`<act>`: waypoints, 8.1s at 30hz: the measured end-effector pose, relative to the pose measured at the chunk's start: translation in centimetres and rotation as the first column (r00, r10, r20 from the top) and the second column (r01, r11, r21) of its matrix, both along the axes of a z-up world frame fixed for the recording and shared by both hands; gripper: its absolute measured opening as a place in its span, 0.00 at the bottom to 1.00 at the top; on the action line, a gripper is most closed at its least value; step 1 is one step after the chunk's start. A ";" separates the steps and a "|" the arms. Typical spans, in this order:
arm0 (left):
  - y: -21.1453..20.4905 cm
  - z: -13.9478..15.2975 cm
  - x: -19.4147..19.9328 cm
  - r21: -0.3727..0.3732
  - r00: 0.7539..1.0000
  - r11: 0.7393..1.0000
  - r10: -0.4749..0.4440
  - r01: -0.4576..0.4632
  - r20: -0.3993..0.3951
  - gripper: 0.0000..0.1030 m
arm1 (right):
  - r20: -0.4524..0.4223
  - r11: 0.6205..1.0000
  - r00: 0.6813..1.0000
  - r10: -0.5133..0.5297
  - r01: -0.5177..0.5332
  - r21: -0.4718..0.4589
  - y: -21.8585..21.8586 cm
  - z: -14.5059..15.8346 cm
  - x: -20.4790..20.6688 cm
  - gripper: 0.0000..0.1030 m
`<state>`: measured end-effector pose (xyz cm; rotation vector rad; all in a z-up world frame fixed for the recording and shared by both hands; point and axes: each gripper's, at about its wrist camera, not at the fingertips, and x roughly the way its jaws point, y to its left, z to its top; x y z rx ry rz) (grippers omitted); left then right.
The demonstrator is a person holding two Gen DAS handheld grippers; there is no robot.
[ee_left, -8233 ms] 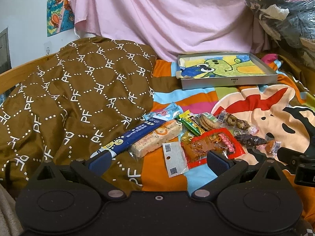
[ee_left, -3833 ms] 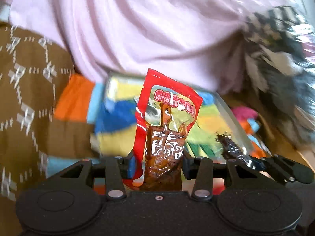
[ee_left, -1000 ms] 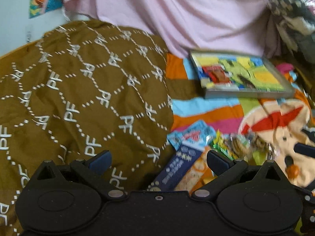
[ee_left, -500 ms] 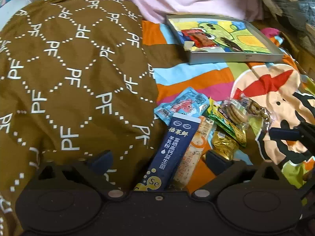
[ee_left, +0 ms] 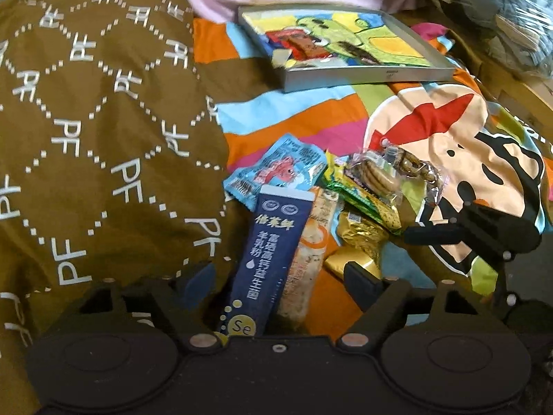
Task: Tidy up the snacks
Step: 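Grasp the blue milk-powder stick upright with the left tool, then grasp the white-orange bar with the right tool while the left tool holds the blue stick, then carry the blue stick with the left tool while the right tool carries the bar into the tray, releasing both, then withdraw both tools from the tray back toward the snack pile, then lower both tools toward the remaining candy and cookie packets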
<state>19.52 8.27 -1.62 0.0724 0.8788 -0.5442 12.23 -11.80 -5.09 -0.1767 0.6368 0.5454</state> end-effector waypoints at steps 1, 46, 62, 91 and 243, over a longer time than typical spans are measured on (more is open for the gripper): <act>0.3 -0.1 0.3 -0.013 1.000 1.000 0.002 -0.002 -0.018 0.79 | 0.004 1.000 1.000 0.004 -0.004 -0.009 0.2 -0.1 0.0 1.00; 5.8 2.0 1.8 -0.262 0.952 0.919 0.305 -0.296 -0.006 0.23 | -0.247 0.956 0.933 -0.260 0.285 0.071 3.8 1.1 7.7 1.00; 5.4 1.9 1.6 -0.264 0.956 0.922 0.293 -0.284 -0.009 0.23 | -0.358 0.960 0.903 -0.236 0.273 0.057 2.3 -0.2 7.1 0.65; 3.7 1.6 1.1 -0.249 0.974 0.944 0.225 -0.217 0.006 0.24 | -0.103 0.984 0.986 -0.128 0.113 -0.137 1.4 0.4 0.3 0.37; -9.5 2.5 -10.2 0.046 0.920 0.937 0.329 -0.345 0.212 0.99 | 0.142 0.816 0.804 -0.578 0.570 0.093 -12.3 5.4 -7.5 1.00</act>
